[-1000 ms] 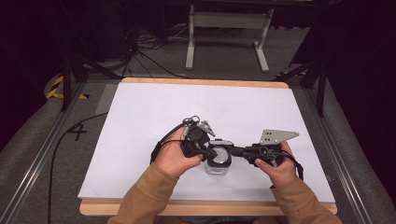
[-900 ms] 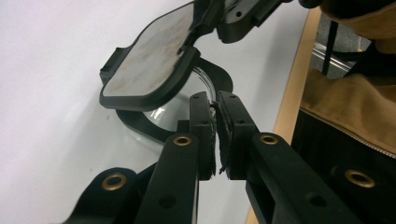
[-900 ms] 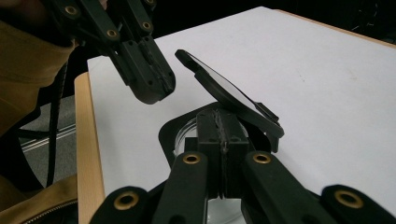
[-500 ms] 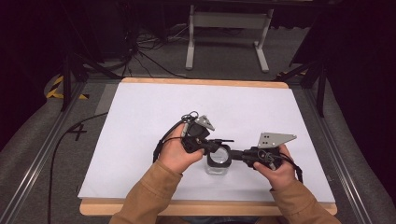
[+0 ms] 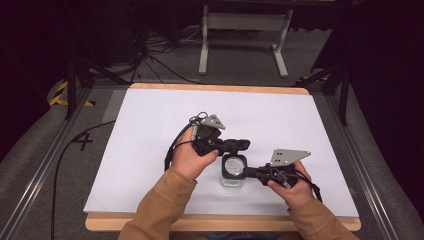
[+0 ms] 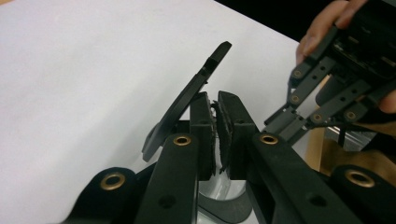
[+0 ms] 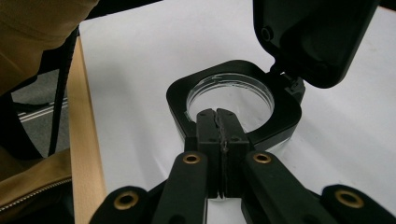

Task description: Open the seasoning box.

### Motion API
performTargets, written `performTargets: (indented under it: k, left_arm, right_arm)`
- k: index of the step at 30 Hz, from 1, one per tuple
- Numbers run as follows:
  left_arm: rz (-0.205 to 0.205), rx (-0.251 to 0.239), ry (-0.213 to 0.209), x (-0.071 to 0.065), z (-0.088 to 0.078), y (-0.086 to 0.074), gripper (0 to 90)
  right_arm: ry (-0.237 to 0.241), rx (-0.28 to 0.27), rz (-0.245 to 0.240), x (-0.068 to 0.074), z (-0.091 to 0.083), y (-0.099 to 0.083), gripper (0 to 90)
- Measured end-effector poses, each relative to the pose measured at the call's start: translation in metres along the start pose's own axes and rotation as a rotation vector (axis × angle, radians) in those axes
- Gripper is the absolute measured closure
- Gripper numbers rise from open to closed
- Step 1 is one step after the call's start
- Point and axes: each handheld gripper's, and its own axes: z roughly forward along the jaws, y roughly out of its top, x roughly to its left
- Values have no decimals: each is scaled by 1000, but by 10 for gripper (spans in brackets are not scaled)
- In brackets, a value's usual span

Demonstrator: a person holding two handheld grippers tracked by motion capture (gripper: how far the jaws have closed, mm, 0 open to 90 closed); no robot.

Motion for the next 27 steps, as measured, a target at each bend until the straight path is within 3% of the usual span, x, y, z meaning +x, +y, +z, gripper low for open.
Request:
performTargets:
  k: [13,19,27]
  left_arm:
    - [-18,-56,52,10,6,0,845]
    - [16,-85,90,12,11,-2,839]
    - [-11,-114,79,18,13,-5,855]
  right_arm:
    - [-24,-21,-27,4,0,-3,899]
    - [-24,-29,-30,4,0,-4,900]
    - [-27,-27,-41,4,0,-4,900]
